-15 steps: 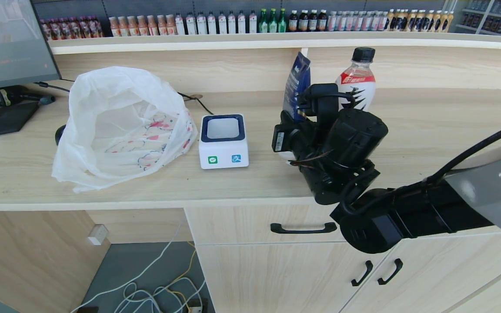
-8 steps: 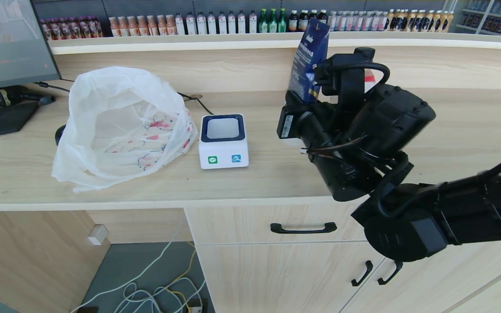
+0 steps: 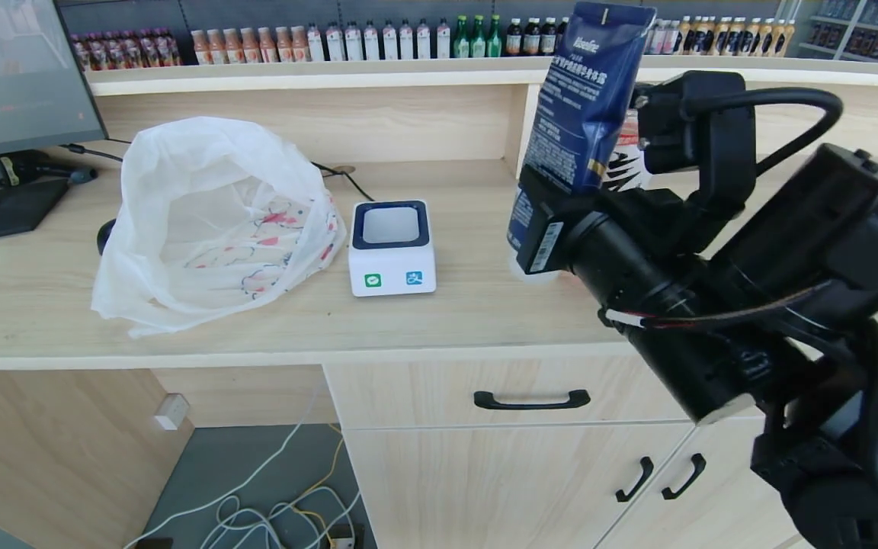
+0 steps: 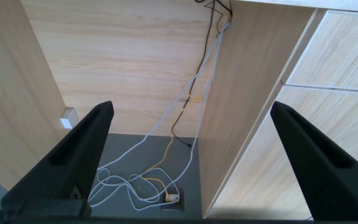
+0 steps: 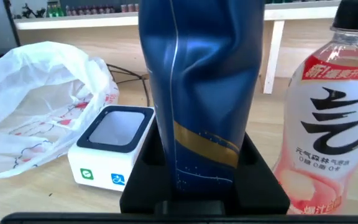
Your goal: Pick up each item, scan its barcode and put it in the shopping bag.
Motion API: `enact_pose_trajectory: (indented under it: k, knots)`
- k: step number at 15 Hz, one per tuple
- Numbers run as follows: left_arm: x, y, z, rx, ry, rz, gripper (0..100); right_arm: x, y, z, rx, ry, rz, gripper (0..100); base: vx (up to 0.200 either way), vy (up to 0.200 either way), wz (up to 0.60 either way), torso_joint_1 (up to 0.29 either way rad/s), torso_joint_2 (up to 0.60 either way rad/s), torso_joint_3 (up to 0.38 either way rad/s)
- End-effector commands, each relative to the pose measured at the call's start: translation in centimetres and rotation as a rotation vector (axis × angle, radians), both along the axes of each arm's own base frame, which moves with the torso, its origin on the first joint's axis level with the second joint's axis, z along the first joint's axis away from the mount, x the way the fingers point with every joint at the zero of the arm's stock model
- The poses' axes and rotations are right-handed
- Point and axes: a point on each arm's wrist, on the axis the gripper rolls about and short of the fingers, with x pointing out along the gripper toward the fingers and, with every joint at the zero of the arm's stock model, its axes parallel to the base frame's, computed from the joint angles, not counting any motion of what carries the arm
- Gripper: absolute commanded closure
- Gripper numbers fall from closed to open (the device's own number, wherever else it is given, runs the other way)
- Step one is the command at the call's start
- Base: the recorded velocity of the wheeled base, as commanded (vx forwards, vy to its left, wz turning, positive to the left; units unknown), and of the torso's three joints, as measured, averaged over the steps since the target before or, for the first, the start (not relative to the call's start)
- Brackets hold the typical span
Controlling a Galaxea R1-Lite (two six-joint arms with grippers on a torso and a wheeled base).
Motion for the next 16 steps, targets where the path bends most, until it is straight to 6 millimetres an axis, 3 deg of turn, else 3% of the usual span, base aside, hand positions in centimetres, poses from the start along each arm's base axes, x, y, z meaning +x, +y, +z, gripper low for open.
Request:
enact_pose_trajectory:
  k: [1, 5, 9, 12, 16]
  knots:
    - [0.0, 0.0, 0.0, 0.000, 0.000, 0.001, 0, -3.8, -3.1, 0.6, 0.025, -0.001, 0.047, 100, 0.000, 0.000, 0.00, 0.000, 0.00, 0.000]
    - [0.0, 0.0, 0.0, 0.000, 0.000, 0.001, 0, -7.4, -7.1, -1.6, 0.006, 0.043, 0.130, 100, 0.000, 0.000, 0.00, 0.000, 0.00, 0.000]
    - [0.0, 0.0, 0.0, 0.000, 0.000, 0.001, 0, -9.8, -9.4, -2.8, -0.004, 0.043, 0.262, 100, 0.000, 0.000, 0.00, 0.000, 0.00, 0.000]
    - [0.0, 0.0, 0.0, 0.000, 0.000, 0.001, 0, -11.0, -10.7, -3.8, 0.008, 0.069, 0.310, 100, 0.000, 0.000, 0.00, 0.000, 0.00, 0.000]
    - [0.0, 0.0, 0.0, 0.000, 0.000, 0.001, 0, -10.9, -10.6, -4.7, 0.035, 0.125, 0.411, 100, 0.000, 0.000, 0.00, 0.000, 0.00, 0.000]
